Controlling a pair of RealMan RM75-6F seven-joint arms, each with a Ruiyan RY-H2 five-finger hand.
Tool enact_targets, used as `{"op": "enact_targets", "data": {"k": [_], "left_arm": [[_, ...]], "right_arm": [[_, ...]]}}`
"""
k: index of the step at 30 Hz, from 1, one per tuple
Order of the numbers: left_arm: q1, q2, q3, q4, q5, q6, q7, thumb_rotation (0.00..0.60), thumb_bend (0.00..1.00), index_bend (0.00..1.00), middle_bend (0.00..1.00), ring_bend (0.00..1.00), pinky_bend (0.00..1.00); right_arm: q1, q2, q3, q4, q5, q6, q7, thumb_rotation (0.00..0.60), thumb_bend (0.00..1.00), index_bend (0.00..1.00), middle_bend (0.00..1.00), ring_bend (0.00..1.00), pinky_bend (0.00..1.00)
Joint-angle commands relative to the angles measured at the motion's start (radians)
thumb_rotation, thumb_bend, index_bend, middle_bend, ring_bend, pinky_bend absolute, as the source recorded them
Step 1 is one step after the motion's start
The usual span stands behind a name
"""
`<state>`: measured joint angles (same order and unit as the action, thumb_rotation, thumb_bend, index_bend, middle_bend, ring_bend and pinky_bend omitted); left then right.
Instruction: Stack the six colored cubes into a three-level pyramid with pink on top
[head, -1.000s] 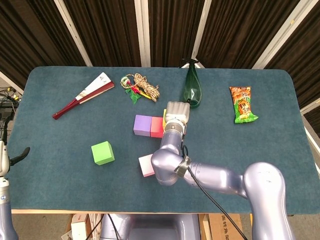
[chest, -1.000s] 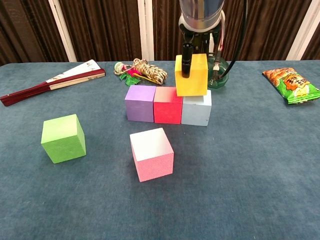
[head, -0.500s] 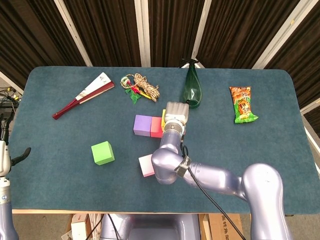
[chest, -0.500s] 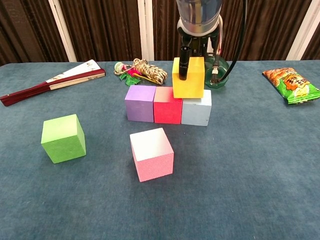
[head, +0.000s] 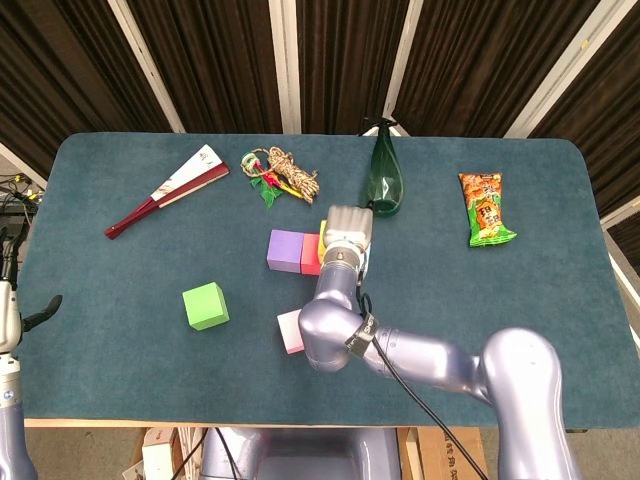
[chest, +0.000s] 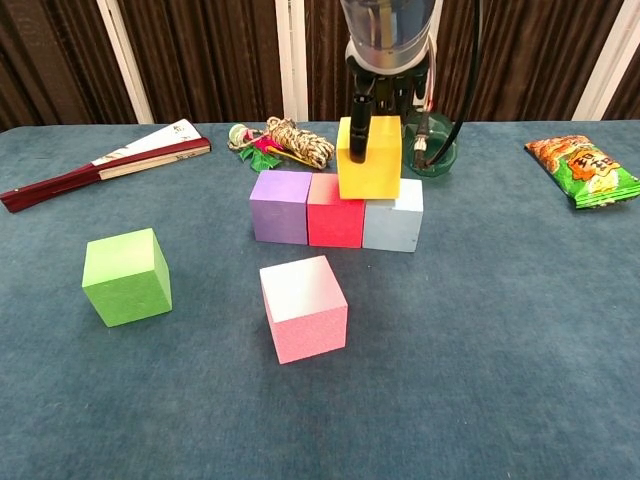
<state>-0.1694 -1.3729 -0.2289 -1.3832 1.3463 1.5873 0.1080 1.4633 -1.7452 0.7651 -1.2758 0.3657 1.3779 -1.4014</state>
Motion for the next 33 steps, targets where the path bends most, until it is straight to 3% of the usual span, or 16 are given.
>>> {"op": "enact_targets", "data": {"k": [1, 33], "left_arm": [[0.0, 0.0, 0.0, 0.0, 0.001, 0.0, 0.0, 0.6, 0.2, 0.1, 0.0, 0.0, 0.0], [-0.001, -0.004, -0.001, 0.007, -0.003, -0.001, 0.006, 0.6, 0.2, 0.1, 0.0, 0.0, 0.0]], "right_arm": [[-0.002, -0.006, 0.003, 0.004, -0.002, -0.004, -0.001, 0.6, 0.27, 0.41, 0.37, 0.2, 0.01], [-0.014, -0.039, 0.034, 0.051, -0.034, -0.035, -0.021, 0.6, 0.27, 0.41, 0.37, 0.2, 0.01]]}}
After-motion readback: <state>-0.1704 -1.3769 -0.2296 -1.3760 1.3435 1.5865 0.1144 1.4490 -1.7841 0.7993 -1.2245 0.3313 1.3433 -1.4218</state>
